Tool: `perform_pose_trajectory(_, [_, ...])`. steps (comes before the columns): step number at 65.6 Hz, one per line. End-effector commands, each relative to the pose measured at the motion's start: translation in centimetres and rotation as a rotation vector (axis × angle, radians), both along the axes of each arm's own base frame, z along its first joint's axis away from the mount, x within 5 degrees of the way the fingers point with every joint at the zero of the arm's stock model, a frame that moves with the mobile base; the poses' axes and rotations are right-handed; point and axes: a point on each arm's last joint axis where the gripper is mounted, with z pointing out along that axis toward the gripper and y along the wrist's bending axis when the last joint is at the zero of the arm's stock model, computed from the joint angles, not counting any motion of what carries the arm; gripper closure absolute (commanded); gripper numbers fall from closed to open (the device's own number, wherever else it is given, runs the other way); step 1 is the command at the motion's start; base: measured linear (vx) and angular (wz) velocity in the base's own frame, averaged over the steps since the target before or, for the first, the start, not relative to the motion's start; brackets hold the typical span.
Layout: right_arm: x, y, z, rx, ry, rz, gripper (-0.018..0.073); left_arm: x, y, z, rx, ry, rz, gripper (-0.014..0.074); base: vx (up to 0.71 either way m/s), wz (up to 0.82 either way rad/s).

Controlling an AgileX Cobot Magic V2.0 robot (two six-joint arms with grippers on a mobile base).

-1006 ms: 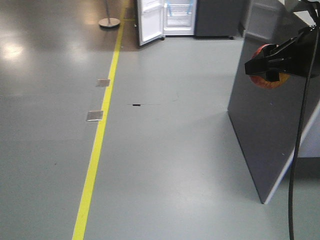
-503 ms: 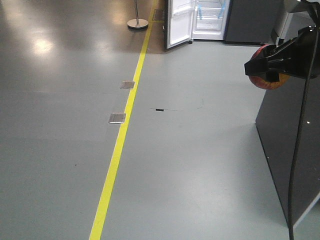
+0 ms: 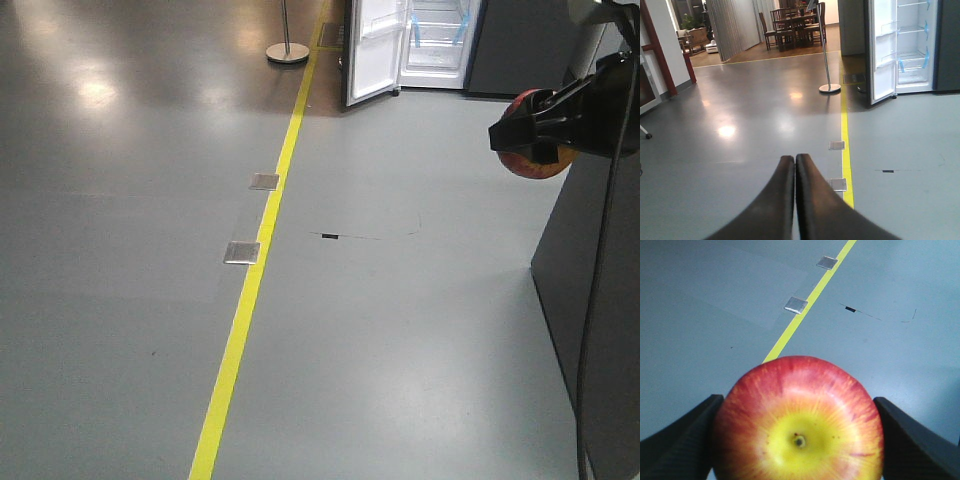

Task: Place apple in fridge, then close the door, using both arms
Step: 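Drive toward the open white refrigerator carrying the apple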

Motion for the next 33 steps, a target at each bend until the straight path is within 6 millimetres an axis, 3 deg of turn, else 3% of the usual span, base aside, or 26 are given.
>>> perform_pose_trajectory(1, [-0.59,-0.2,2.48,0.024,-0.122,-0.023,0.0445,-0.03,-0.09,0.21,0.0,-0.07,-0.009,0.0604,0.21,-0.03])
perform_pose_trajectory(33, [-0.59,-0.21,2.49,0.024,-0.123,-0.024,0.0445,-0.03,-0.09,0.21,0.0,-0.07,-0.009,0.0604,0.23,-0.08])
